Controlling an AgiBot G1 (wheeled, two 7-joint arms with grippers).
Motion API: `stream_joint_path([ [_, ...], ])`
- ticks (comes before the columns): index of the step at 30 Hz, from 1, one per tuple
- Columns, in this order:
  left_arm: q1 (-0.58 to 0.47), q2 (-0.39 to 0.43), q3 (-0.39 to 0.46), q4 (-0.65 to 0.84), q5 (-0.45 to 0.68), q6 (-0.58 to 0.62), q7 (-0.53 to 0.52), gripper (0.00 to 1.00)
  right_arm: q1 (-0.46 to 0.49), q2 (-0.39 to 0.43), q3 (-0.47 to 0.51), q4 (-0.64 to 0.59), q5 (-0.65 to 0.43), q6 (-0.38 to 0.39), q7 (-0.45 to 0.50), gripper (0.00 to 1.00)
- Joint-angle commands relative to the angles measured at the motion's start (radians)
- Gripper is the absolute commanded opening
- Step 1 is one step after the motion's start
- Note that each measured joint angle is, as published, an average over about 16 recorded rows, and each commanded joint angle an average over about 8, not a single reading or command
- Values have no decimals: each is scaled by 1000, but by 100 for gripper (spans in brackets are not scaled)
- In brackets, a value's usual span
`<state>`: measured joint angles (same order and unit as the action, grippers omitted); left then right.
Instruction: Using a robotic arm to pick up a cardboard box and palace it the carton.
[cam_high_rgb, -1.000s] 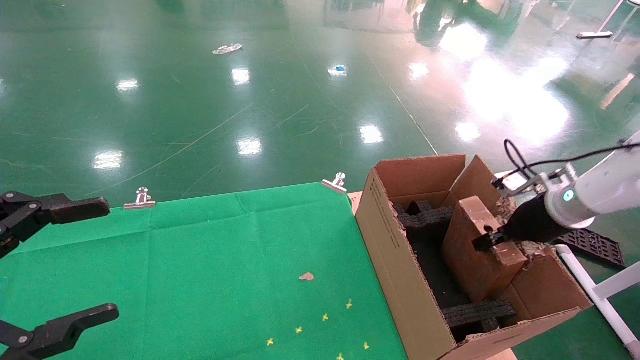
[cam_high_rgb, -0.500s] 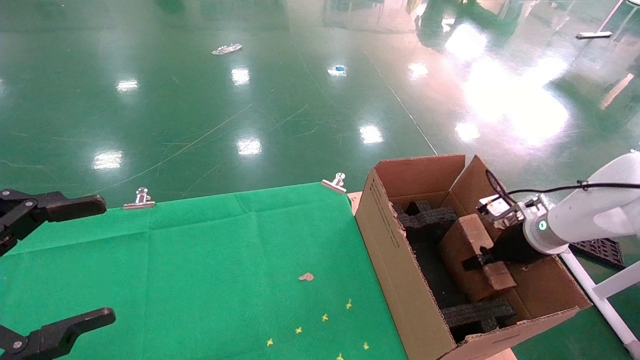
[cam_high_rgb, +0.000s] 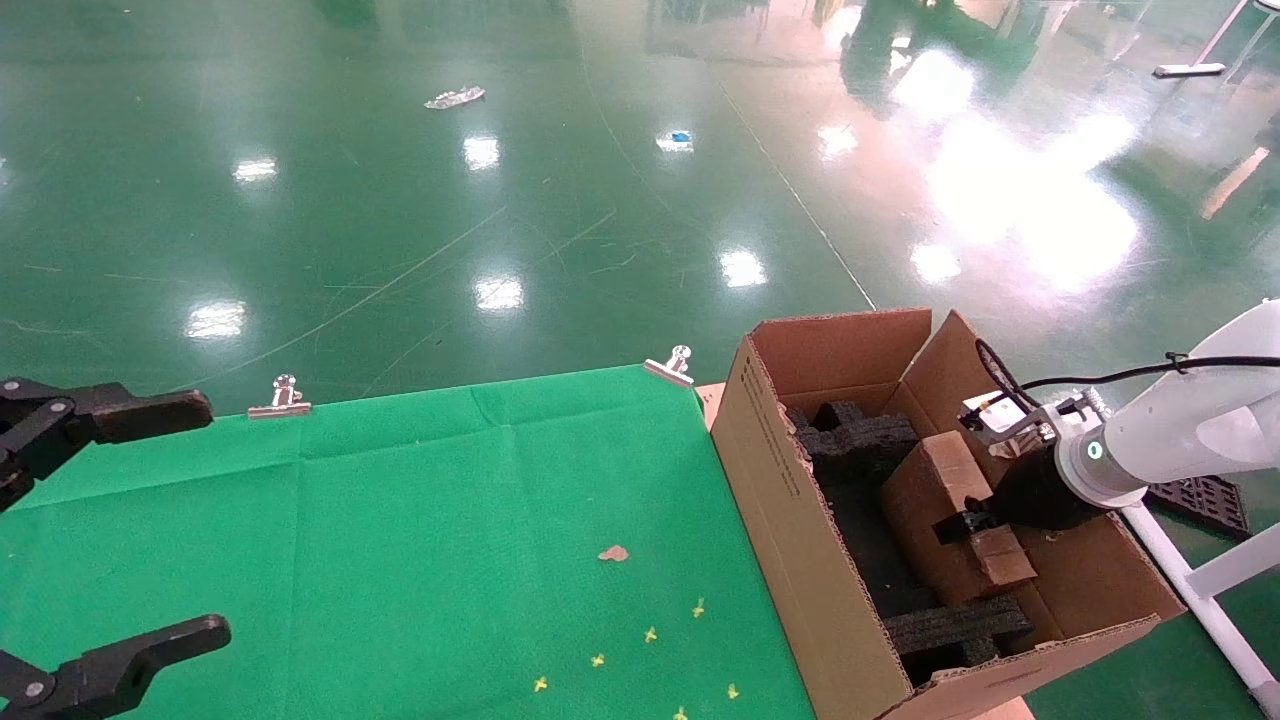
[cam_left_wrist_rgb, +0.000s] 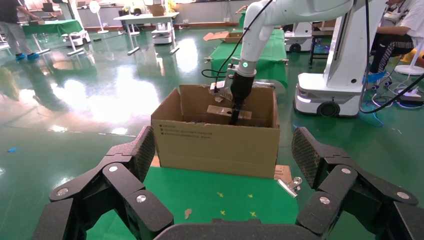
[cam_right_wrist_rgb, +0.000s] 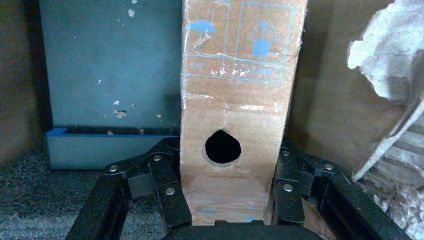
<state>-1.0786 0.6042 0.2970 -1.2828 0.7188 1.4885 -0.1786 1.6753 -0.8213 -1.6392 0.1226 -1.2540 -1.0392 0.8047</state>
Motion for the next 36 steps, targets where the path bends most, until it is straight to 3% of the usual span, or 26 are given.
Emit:
stream_joint_path([
  [1,0,0,0,0,0,0,0,100,2,-5,-1,-13,-1,-5,-4,100],
  [25,0,-1,1,0,-1,-1,1,100,60,-21,5,-62,4,-47,-57,100],
  [30,0,-1,2,0,-1,-1,1,100,143,3,20,-51,22,-77,-100,100],
  [36,0,-1,2,0,-1,-1,1,100,318,48,47,-18,50,-122,-186,100],
])
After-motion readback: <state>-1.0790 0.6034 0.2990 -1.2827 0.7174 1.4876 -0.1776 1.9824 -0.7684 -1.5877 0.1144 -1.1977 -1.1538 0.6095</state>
